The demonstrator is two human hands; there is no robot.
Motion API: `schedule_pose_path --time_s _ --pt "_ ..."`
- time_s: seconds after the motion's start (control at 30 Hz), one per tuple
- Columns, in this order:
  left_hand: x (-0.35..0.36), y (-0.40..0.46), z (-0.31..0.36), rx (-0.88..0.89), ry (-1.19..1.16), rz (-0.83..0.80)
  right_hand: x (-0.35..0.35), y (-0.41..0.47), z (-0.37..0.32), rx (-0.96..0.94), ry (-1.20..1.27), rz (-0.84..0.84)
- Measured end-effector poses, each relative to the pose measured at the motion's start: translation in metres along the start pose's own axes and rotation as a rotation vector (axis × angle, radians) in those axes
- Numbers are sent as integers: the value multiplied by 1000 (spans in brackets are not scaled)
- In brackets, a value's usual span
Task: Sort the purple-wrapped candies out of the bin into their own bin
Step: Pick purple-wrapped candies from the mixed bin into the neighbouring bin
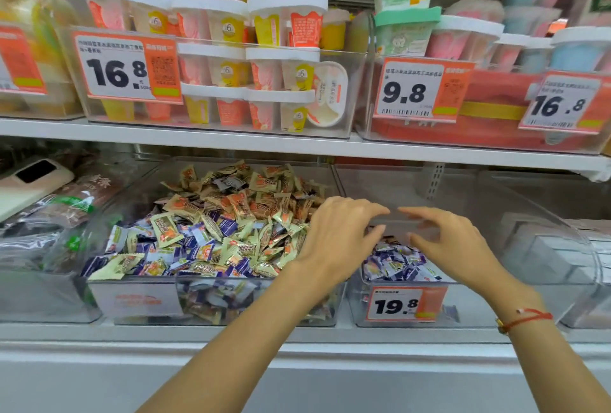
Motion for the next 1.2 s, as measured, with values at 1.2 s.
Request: schedule_pose_path --time_s 1.2 --pt "-47 -119 -209 -589 223 -174 97 71 -213 -507 -213 -267"
Point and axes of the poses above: each hand's wrist, its own y-axis towards the middle knuckle, its own x-axis out of the palm, z = x × y, the point moved 5 cm from there along y, towards the middle knuckle, and after that the axes turned 14 degrees about -z, right-handed, at the moved point
